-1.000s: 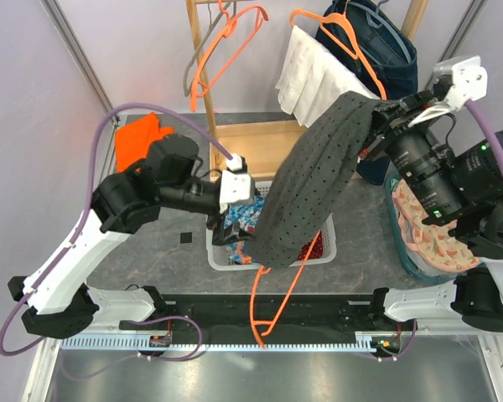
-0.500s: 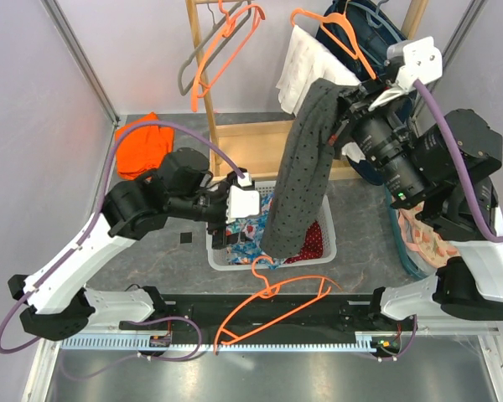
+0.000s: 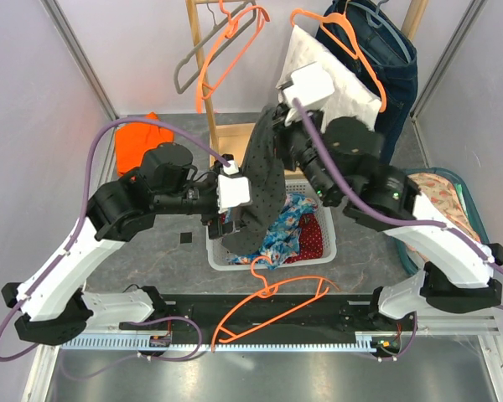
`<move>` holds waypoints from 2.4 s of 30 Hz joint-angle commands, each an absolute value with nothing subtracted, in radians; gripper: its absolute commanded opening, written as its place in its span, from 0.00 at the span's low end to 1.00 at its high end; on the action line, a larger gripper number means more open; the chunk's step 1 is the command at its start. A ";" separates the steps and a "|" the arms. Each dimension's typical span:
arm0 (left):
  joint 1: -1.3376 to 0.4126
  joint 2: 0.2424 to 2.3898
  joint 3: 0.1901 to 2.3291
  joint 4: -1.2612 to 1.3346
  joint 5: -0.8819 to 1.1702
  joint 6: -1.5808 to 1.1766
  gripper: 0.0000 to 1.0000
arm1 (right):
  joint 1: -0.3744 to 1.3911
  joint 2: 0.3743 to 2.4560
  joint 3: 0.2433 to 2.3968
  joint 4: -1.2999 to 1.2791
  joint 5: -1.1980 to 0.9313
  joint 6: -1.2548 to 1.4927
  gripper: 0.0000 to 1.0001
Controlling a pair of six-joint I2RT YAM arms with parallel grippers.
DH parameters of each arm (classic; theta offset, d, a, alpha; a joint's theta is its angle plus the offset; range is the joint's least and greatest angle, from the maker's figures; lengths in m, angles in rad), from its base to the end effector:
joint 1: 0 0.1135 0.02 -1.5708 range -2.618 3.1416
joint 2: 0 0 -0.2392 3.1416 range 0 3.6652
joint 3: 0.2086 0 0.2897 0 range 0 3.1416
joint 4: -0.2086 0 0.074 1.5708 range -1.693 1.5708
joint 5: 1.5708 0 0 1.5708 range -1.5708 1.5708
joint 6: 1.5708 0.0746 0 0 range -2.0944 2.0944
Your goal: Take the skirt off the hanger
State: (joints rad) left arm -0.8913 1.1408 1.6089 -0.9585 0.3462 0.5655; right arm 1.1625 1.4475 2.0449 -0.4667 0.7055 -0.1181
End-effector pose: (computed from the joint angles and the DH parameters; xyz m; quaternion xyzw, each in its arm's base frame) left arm 0.1521 -0.2285 0.4444 0.6285 0.5714 -0.2279 0.4760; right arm 0.1718 0.2753 0.5770 -0.1614 0.6514 0.1544 0.7251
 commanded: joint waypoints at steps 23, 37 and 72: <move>-0.893 1.077 1.259 -0.969 0.422 0.522 1.00 | 0.911 1.333 1.212 -0.537 0.678 0.347 0.00; -0.894 1.173 1.088 -0.851 0.644 0.229 1.00 | 0.850 1.316 0.990 -0.445 0.617 0.422 0.00; -0.893 1.411 1.055 -0.658 0.517 0.181 0.10 | 0.839 1.244 0.773 -0.322 0.558 0.503 0.00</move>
